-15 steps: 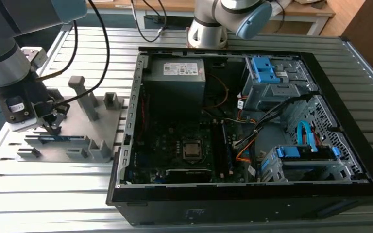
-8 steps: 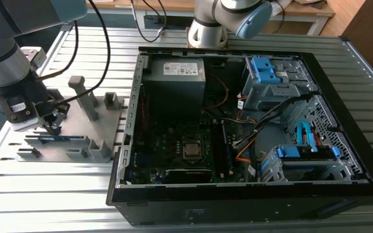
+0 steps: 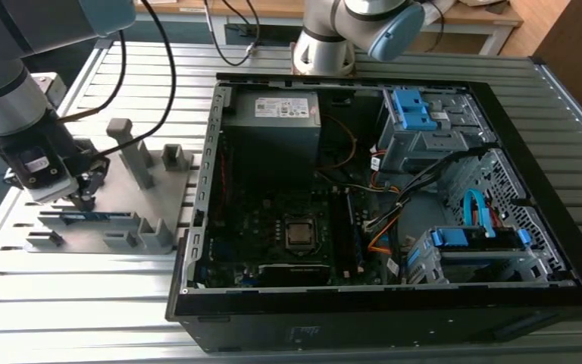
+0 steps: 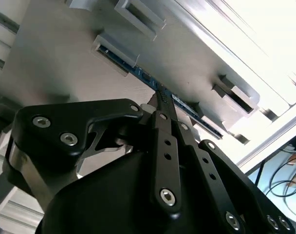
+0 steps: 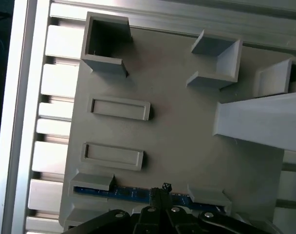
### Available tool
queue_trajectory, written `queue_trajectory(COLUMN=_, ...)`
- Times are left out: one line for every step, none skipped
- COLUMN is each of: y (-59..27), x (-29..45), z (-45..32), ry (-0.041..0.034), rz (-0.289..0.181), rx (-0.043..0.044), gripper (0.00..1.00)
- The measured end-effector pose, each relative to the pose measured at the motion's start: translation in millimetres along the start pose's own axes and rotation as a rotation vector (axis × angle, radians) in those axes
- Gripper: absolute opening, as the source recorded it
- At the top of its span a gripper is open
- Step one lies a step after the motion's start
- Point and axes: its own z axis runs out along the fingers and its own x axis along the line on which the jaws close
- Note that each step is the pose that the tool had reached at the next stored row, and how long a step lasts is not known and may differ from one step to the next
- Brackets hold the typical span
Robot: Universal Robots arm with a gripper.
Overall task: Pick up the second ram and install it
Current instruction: 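Pick up the second ram and move it above second insertion slot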
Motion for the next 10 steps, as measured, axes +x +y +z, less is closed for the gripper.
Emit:
queue_trajectory(y=0.0, x=0.0, z=0.0, ry=-0.0002, rz=-0.014, rx=-0.0003, gripper=0.10)
queue_trajectory(y=0.0, x=0.0, z=0.0, ry=-0.0004, rz=-0.029, rx=-0.0007, gripper=0.10)
queue_trajectory(y=0.0, x=0.0, z=0.0, ry=-0.0007, rz=-0.041, rx=-0.0010, gripper=0.10)
queue_trajectory(y=0.0, x=0.0, z=0.0, ry=-0.0008, rz=-0.054, rx=-0.0013, gripper=0.10)
queue_trajectory(y=0.0, x=0.0, z=0.0, ry=-0.0010, rz=-0.066, rx=-0.0016, gripper=0.10)
queue_trajectory(y=0.0, x=0.0, z=0.0, ry=-0.0011, rz=-0.078, rx=-0.0018, gripper=0.10)
queue_trajectory(y=0.0, x=0.0, z=0.0, ry=-0.0013, rz=-0.090, rx=-0.0021, gripper=0.10)
queue_trajectory(y=0.0, x=0.0, z=0.0, ry=-0.0014, rz=-0.101, rx=-0.0024, gripper=0.10)
queue_trajectory(y=0.0, x=0.0, z=0.0, ry=-0.0016, rz=-0.113, rx=-0.0026, gripper=0.10)
queue_trajectory(y=0.0, x=0.0, z=0.0, ry=-0.0018, rz=-0.124, rx=-0.0029, gripper=0.10)
